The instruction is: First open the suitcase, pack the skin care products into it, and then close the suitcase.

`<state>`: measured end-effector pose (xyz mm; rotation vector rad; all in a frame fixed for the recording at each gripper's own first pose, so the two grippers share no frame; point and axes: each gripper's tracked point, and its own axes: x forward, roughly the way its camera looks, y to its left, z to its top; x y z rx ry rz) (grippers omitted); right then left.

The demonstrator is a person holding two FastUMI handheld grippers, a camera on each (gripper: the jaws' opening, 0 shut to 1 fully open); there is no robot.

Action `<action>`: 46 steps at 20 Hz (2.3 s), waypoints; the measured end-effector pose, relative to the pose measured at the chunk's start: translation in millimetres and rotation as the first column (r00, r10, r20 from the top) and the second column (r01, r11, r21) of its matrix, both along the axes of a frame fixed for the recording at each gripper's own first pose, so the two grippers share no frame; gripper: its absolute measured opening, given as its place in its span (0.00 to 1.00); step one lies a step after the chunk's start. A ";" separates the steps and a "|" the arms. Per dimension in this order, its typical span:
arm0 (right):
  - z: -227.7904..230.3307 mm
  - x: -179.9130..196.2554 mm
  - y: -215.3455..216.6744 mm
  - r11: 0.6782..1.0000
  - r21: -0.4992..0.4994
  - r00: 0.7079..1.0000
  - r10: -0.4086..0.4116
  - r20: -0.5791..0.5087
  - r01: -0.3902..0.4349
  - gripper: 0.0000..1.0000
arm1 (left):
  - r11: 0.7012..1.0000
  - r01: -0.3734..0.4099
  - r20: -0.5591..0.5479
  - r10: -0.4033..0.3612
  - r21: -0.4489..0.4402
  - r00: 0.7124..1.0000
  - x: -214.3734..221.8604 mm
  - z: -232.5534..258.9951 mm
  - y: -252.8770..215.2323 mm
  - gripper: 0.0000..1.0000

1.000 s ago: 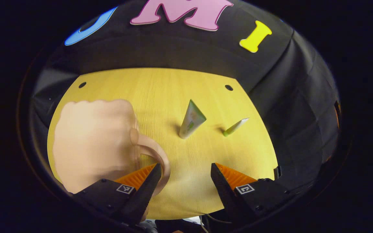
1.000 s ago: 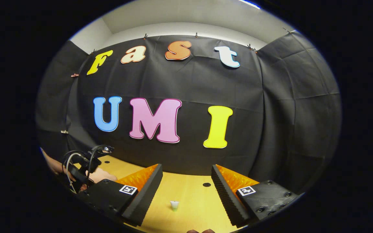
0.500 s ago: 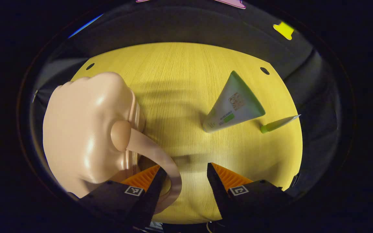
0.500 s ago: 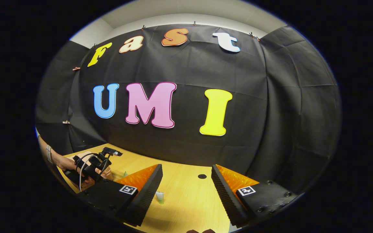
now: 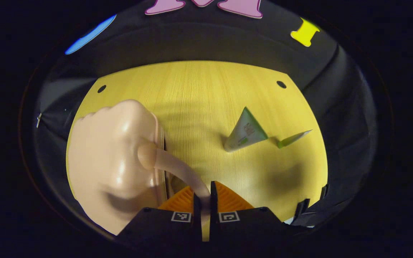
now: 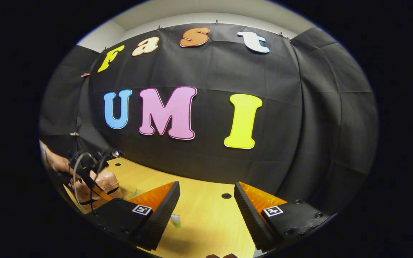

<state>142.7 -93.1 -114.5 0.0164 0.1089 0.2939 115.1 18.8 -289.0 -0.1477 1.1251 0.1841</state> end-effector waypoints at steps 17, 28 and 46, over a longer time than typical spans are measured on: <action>51.6 -7.0 182.8 0.999 0.050 0.999 0.001 0.045 -0.003 0.96 | 0.851 -0.299 0.235 0.214 0.433 0.948 -143.9 145.7 453.6 0.12; 41.3 -31.0 184.7 0.985 0.019 0.983 -0.168 -0.080 0.170 0.96 | 0.896 -0.362 0.028 0.368 0.258 0.930 -187.4 -34.5 554.6 0.22; 28.8 -1.9 130.9 0.950 0.015 0.950 -0.310 -0.048 0.311 0.96 | 0.943 -0.093 0.644 -0.145 0.320 0.751 -47.0 169.1 359.8 0.98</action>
